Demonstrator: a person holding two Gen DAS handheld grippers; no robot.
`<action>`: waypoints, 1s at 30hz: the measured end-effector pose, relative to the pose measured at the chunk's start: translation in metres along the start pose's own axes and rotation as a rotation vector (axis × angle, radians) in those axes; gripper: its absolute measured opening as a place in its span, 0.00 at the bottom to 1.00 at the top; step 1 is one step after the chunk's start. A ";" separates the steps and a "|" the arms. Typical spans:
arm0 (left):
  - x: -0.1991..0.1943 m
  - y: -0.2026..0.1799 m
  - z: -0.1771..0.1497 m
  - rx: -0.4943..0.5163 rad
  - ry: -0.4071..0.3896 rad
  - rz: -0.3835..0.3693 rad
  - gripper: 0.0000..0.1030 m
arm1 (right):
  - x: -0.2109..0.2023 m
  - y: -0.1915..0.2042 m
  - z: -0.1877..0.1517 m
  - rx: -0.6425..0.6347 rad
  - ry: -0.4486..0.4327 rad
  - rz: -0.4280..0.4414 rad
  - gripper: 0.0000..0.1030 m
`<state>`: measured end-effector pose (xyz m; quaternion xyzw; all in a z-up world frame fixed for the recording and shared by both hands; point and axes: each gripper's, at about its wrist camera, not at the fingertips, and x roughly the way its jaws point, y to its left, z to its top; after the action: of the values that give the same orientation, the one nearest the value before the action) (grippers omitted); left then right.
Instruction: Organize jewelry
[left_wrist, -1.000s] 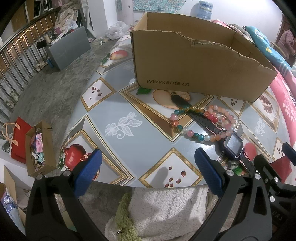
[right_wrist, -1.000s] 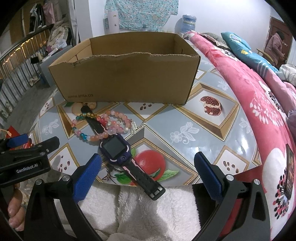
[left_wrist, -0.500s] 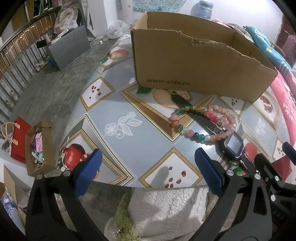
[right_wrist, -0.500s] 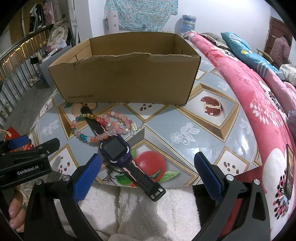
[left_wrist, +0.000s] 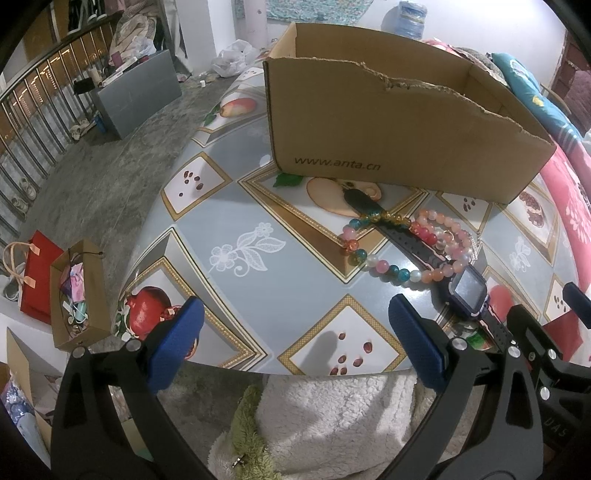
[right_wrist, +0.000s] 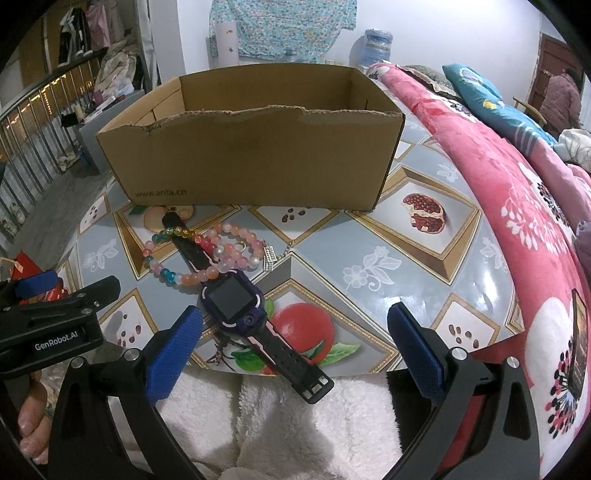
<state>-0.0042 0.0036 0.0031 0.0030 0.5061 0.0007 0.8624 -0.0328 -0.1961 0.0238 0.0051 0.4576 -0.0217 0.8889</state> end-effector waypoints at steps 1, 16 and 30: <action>0.000 0.000 0.000 -0.001 0.001 0.000 0.93 | 0.000 0.000 0.000 -0.001 0.000 -0.001 0.95; -0.002 0.002 0.000 -0.001 -0.024 0.002 0.93 | -0.004 0.003 0.006 -0.036 -0.031 -0.026 0.95; -0.017 0.022 0.013 0.062 -0.252 -0.302 0.93 | -0.016 -0.005 0.006 0.002 -0.105 0.220 0.90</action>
<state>-0.0009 0.0258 0.0246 -0.0464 0.3886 -0.1448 0.9088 -0.0375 -0.2003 0.0398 0.0552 0.4070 0.0752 0.9086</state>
